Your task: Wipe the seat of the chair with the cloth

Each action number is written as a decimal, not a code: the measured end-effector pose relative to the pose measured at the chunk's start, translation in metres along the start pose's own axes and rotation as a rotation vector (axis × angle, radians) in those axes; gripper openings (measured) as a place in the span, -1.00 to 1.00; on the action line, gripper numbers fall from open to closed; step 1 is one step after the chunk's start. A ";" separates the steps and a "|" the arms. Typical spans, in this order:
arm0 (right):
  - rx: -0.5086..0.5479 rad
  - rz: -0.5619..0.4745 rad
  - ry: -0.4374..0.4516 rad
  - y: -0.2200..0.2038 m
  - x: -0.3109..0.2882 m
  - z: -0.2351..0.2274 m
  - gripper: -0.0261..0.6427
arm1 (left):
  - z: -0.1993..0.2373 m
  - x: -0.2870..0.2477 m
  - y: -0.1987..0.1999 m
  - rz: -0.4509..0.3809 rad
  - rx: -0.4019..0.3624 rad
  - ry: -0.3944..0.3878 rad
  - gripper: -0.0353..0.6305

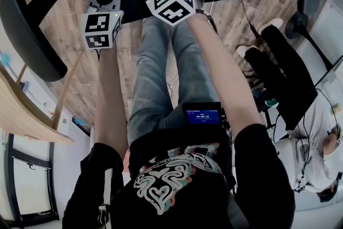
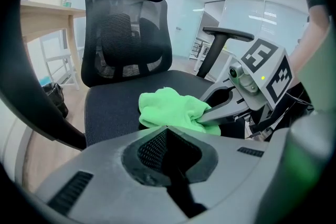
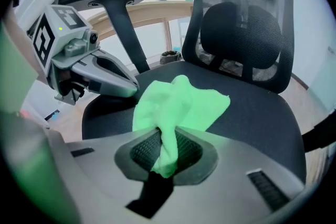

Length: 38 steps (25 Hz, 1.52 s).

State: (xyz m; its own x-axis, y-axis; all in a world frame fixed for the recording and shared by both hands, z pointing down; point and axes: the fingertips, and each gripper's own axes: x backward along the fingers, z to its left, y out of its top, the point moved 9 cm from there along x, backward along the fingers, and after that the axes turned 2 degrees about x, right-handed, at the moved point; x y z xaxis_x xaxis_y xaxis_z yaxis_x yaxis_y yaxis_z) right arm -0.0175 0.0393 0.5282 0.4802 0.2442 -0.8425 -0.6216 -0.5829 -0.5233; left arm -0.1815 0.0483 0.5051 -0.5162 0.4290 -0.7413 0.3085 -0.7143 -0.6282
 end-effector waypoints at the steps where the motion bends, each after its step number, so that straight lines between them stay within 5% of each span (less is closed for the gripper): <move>1: -0.005 0.000 -0.005 -0.001 0.002 -0.001 -0.76 | 0.001 0.001 0.000 -0.003 0.002 0.001 -0.89; 20: -0.143 -0.026 -0.122 -0.068 0.090 -0.052 -0.77 | -0.022 0.004 0.032 -0.090 0.043 0.021 -0.89; 38: -0.127 -0.256 -0.136 -0.018 0.185 -0.057 -0.76 | -0.069 0.065 0.095 -0.269 0.037 0.081 -0.89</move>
State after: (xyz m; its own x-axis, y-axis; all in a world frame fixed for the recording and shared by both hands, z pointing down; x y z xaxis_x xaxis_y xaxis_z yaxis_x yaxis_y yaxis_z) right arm 0.1178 0.0506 0.3890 0.5187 0.4922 -0.6991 -0.4045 -0.5791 -0.7078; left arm -0.1303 0.0460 0.3811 -0.5095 0.6475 -0.5667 0.1390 -0.5880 -0.7968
